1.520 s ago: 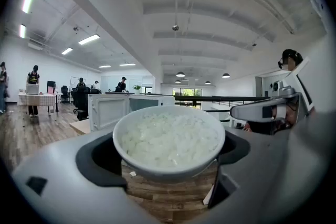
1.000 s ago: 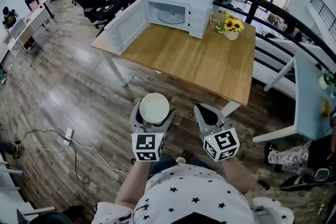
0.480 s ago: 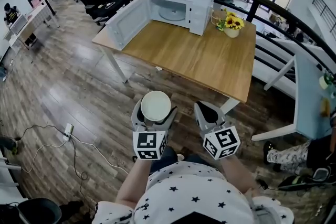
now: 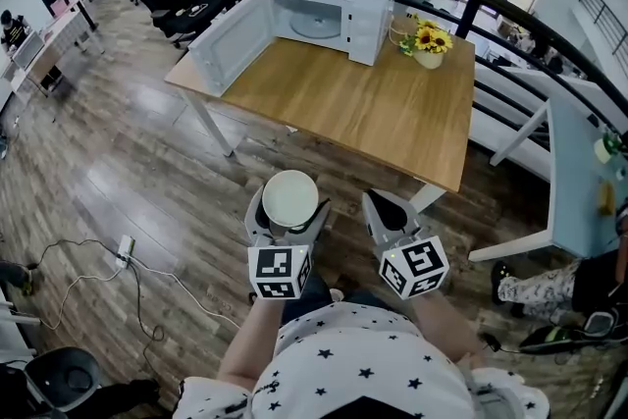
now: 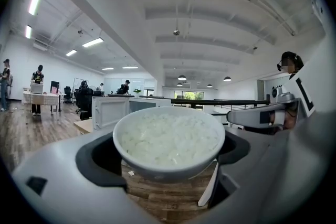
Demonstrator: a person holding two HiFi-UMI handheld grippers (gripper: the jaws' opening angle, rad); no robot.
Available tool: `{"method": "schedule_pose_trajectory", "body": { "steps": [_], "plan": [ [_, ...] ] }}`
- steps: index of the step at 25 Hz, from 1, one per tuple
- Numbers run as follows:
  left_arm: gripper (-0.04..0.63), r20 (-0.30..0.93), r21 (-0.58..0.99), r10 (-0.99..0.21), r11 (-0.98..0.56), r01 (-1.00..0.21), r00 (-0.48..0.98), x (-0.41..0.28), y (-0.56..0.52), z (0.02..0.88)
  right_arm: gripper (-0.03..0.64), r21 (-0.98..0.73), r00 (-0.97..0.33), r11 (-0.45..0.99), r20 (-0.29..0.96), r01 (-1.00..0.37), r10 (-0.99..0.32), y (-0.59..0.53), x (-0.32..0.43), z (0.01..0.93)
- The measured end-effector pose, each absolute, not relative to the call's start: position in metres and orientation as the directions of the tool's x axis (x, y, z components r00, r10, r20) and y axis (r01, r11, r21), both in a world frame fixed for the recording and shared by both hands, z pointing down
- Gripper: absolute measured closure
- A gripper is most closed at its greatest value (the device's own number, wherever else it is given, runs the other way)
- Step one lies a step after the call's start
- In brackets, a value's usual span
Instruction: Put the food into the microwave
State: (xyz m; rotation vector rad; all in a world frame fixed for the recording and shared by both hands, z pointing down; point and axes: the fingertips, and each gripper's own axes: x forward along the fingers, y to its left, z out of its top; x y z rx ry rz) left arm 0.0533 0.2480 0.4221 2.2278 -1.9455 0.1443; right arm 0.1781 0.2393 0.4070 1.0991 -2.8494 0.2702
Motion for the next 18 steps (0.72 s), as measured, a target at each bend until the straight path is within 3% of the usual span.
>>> {"method": "schedule_pose_trajectory", "body": {
  "steps": [18],
  "plan": [
    [0.103,0.213,0.077,-0.964,-0.148,-0.986,0.162,-0.005,0.125,0.433,0.612,-0.148,-0.722,0.707,0.170,-0.691,-0.670,0.113,0.121,0.420]
  ]
}}
